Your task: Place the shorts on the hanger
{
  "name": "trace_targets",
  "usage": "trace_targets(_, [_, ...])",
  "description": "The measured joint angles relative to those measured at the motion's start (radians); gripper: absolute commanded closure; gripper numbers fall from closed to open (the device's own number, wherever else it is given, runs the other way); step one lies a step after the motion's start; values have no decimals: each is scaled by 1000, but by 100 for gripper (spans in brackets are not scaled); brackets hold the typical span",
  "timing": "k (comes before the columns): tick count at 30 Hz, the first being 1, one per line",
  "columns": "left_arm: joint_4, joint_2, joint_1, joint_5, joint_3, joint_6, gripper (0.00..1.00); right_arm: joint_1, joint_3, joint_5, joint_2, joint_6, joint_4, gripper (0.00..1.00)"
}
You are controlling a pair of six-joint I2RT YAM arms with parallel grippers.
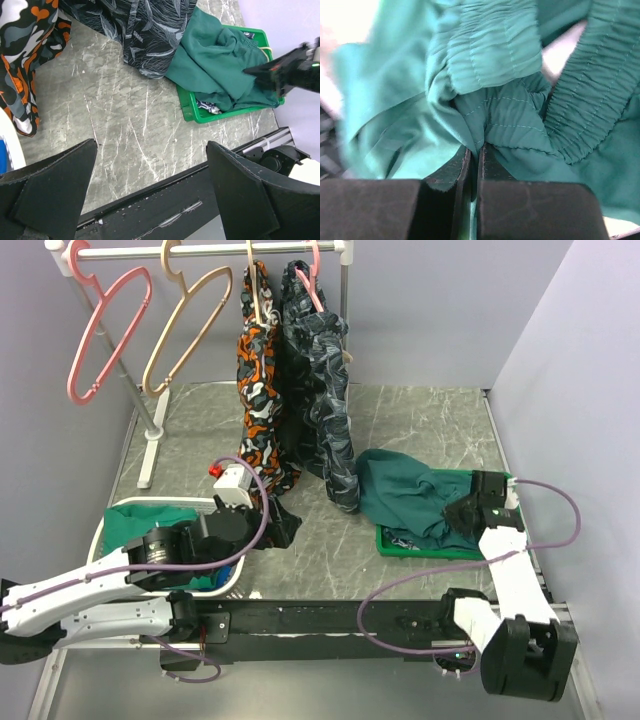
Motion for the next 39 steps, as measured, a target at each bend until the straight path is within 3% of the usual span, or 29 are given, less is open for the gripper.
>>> trace_targets(14, [-45, -16, 0, 1, 87, -5, 4, -2, 577, -100, -215, -119, -256, 100])
trace_targets(25, [-51, 37, 0, -7, 166, 22, 4, 20, 781, -163, -180, -206, -380, 100])
trace_targets(34, [-64, 99, 21, -2, 225, 42, 4, 472, 727, -54, -178, -221, -344, 97])
trace_targets(39, [-61, 140, 81, 48, 233, 48, 4, 600, 708, 40, -119, -246, -335, 97])
